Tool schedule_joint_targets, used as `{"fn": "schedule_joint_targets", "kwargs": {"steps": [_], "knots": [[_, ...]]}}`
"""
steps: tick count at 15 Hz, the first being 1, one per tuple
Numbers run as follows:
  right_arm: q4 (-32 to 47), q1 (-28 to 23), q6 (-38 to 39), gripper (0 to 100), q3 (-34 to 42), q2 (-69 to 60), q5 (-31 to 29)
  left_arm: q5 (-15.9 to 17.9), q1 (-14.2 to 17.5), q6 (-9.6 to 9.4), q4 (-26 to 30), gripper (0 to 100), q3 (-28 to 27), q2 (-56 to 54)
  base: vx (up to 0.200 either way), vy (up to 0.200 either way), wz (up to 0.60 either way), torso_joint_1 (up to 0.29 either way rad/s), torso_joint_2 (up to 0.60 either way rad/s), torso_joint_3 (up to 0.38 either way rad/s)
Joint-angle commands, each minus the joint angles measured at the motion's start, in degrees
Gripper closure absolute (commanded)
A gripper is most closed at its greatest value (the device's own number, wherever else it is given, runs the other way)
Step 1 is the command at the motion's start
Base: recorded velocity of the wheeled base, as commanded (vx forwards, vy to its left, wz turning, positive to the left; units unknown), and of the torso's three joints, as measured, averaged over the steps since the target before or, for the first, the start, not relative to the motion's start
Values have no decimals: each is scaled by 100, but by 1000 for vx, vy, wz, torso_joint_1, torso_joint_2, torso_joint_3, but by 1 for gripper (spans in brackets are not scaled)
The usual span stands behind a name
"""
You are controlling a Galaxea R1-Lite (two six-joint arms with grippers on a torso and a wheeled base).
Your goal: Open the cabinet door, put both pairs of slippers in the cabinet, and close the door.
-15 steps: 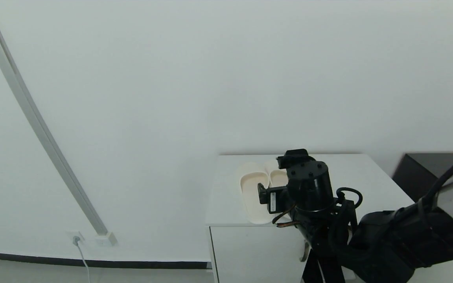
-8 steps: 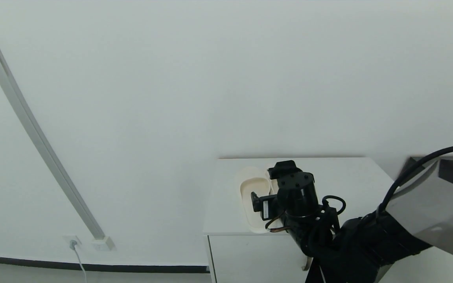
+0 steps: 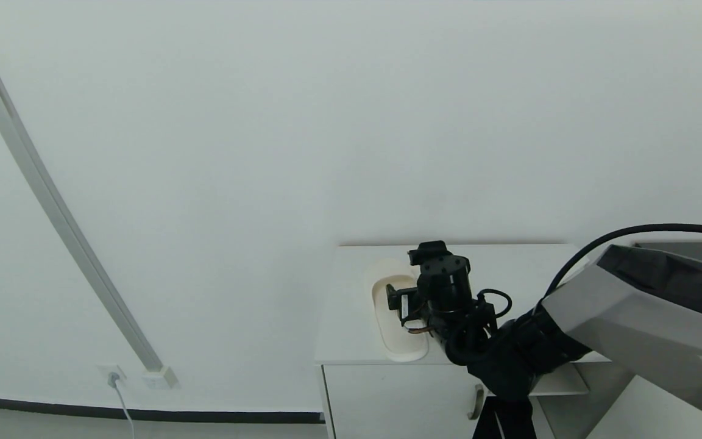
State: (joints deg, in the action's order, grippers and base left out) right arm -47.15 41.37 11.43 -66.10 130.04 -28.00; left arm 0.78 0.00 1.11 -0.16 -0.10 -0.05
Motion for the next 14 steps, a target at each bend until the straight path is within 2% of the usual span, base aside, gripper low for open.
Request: {"fn": "schedule_joint_targets", "kwargs": {"steps": [1, 6, 7, 14], "knots": [[110, -86, -1, 0, -369, 303, 58, 1, 0, 3, -2, 100, 1, 5, 0, 0, 0, 0, 0, 0], [303, -174, -1, 0, -668, 426, 128, 1, 0, 3, -2, 100, 1, 5, 0, 0, 0, 0, 0, 0], [312, -174, -1, 100, -659, 435, 181, 1, 0, 3, -2, 100, 1, 5, 0, 0, 0, 0, 0, 0], [303, -174, -1, 100, -650, 400, 190, 1, 0, 3, -2, 100, 1, 5, 0, 0, 0, 0, 0, 0]]}}
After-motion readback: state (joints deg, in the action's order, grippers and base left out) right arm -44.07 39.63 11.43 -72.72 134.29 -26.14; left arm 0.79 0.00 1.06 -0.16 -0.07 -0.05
